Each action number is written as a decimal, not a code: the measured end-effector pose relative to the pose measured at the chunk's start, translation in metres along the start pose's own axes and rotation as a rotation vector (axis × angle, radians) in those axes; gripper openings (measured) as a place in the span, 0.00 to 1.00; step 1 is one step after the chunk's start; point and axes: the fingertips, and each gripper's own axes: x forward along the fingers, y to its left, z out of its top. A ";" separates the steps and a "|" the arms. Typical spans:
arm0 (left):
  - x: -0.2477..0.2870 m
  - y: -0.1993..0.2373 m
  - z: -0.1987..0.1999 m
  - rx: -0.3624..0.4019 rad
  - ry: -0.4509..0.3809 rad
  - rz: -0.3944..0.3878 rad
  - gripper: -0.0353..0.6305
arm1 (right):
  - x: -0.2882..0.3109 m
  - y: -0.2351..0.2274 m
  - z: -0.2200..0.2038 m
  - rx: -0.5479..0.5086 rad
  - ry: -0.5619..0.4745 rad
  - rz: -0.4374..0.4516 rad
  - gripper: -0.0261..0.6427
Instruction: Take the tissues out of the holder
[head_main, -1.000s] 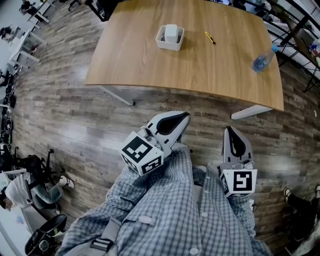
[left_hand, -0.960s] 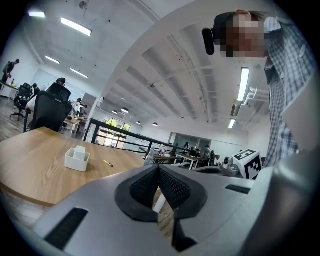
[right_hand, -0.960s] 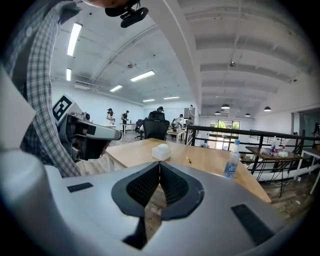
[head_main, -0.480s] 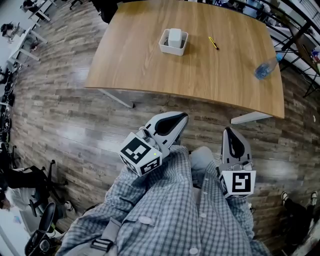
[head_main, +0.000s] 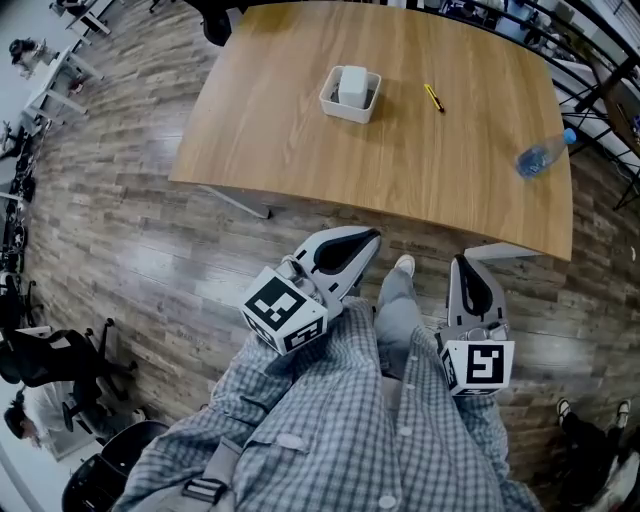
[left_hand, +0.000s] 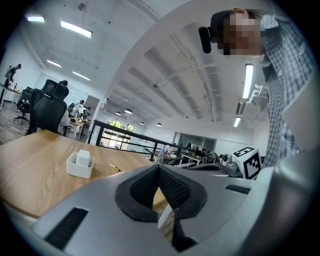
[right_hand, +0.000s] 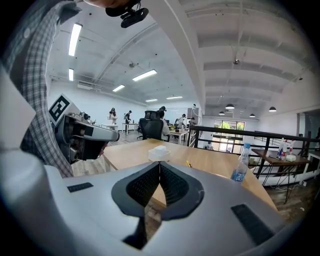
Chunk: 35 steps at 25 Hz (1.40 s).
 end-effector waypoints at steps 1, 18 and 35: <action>0.005 0.004 0.001 -0.003 -0.001 0.007 0.06 | 0.005 -0.005 0.004 -0.003 -0.003 0.003 0.06; 0.110 0.053 0.038 -0.016 -0.023 0.124 0.06 | 0.095 -0.114 0.017 -0.012 -0.012 0.107 0.06; 0.157 0.088 0.072 0.035 -0.017 0.253 0.06 | 0.140 -0.173 0.028 0.015 -0.027 0.181 0.06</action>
